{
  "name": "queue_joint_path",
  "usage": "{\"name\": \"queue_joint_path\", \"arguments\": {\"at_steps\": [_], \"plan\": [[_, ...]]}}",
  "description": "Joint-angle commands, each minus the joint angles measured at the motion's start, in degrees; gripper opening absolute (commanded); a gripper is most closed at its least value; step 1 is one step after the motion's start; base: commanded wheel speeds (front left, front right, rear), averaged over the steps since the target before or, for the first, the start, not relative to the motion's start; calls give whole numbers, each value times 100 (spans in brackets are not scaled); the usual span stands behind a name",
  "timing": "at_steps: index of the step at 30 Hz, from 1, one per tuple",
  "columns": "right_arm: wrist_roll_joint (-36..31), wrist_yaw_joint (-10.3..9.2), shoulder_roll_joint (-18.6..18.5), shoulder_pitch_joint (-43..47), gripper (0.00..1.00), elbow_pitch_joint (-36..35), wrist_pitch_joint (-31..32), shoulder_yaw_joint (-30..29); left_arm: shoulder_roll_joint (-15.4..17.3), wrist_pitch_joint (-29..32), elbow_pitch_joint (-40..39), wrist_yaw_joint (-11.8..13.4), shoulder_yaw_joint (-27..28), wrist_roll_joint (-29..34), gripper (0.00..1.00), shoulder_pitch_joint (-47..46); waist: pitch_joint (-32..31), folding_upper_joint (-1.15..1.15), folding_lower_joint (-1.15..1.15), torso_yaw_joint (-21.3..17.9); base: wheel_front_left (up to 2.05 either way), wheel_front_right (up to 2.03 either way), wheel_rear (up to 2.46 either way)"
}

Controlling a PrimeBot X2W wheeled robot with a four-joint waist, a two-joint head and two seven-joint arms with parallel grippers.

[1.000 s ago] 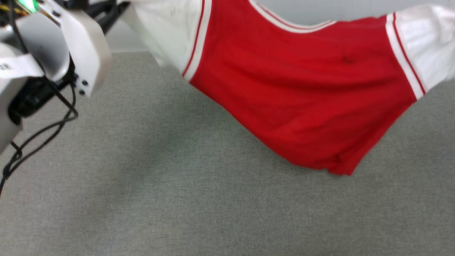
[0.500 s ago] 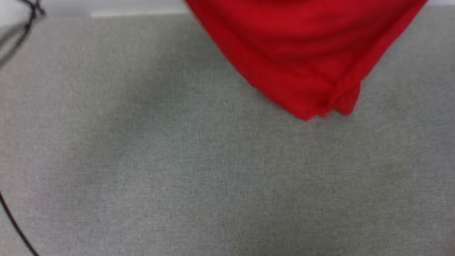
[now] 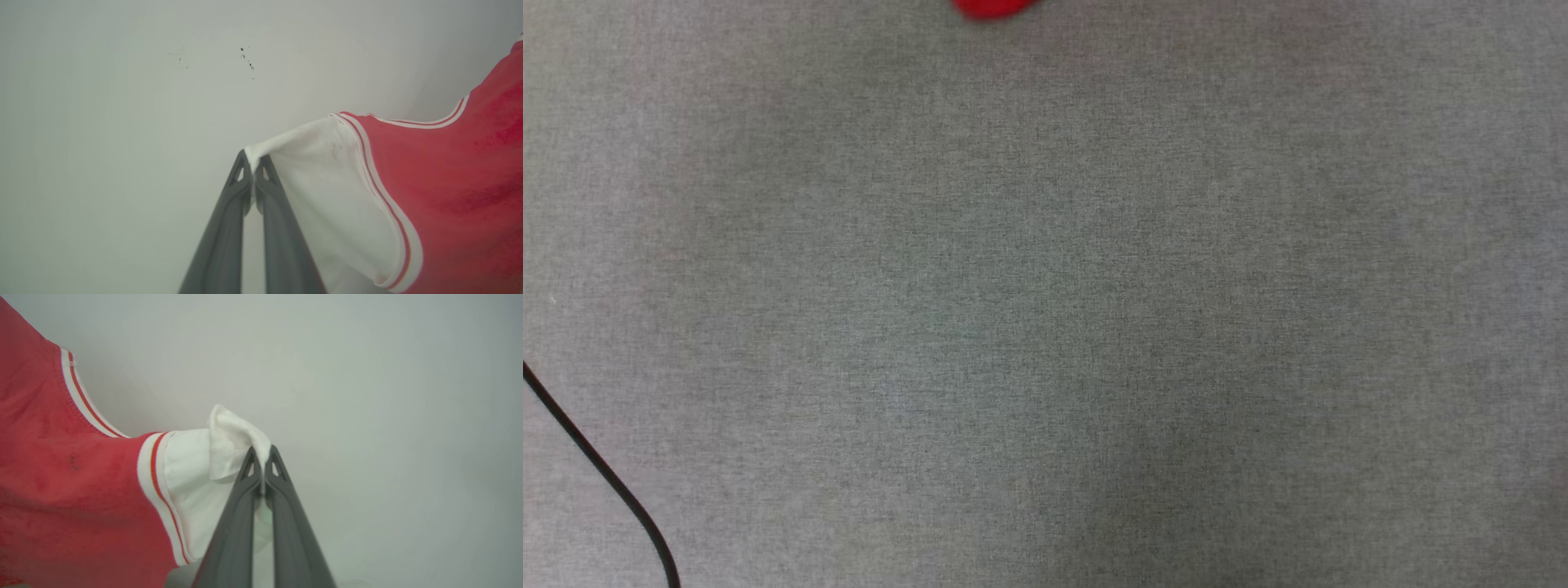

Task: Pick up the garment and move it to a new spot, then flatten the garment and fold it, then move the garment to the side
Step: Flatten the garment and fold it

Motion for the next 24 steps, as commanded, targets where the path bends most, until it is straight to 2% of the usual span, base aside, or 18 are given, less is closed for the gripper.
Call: {"name": "queue_joint_path", "arguments": {"at_steps": [1,6,14,19,24], "plan": [[-22,-5,58,-206,0,139,-94,45,-8,-115,134,-43,38,16,0,-196,21,0,-2,13,0,0,0],[59,-4,176,-427,0,528,-360,366,-91,-340,603,-153,-59,21,0,-238,77,0,-2,8,0,0,0],[421,-4,251,54,0,1017,-786,970,-185,-711,925,-247,-303,-115,0,405,51,0,-2,5,0,0,0],[878,-4,425,908,0,1400,-1344,1371,-303,-1149,1051,-260,-424,-430,0,1494,-150,0,-2,-23,0,0,0],[1225,-4,408,1872,0,1389,-1758,1875,-271,-1520,1005,-192,-446,-742,0,2685,-383,0,-2,-51,0,0,0]]}}
